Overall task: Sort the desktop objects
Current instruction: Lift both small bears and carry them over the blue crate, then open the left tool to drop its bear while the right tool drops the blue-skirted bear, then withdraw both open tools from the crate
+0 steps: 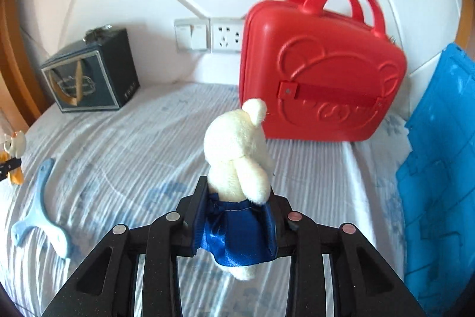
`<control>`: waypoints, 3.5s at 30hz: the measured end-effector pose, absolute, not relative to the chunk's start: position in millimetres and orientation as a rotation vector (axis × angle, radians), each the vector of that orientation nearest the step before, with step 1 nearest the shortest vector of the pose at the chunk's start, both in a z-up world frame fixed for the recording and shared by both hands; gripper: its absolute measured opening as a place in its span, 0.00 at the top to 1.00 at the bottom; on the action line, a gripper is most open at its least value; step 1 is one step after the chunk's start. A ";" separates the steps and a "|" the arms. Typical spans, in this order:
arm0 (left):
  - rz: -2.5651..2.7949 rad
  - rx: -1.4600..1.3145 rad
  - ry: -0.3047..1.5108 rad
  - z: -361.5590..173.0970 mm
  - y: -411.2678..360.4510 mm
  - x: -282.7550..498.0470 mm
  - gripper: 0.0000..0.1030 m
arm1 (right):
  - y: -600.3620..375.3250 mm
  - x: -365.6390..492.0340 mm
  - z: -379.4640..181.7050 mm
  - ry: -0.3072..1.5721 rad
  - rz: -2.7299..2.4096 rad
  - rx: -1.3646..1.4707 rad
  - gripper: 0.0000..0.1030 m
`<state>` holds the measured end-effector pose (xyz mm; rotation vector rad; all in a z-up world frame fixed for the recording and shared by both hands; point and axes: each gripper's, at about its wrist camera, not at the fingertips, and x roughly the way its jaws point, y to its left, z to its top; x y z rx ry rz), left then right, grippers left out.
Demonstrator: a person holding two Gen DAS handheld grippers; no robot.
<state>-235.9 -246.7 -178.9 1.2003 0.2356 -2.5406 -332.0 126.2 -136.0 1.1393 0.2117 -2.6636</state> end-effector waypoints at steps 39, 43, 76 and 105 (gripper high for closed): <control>-3.044 0.556 0.007 -3.9 228.4 -11.7 0.52 | 517.2 42.3 78.3 -0.001 -3.072 0.337 0.69; -3.142 0.538 -0.026 22.6 313.3 -9.2 0.52 | 583.1 49.8 77.4 -0.033 -3.106 0.368 0.69; -3.221 0.627 -0.124 18.8 479.3 -23.0 0.00 | 669.5 12.8 44.7 0.004 -3.185 0.361 0.00; -3.278 0.808 -0.086 37.7 415.2 56.7 0.00 | 613.6 97.6 58.7 -0.051 -3.199 0.703 0.00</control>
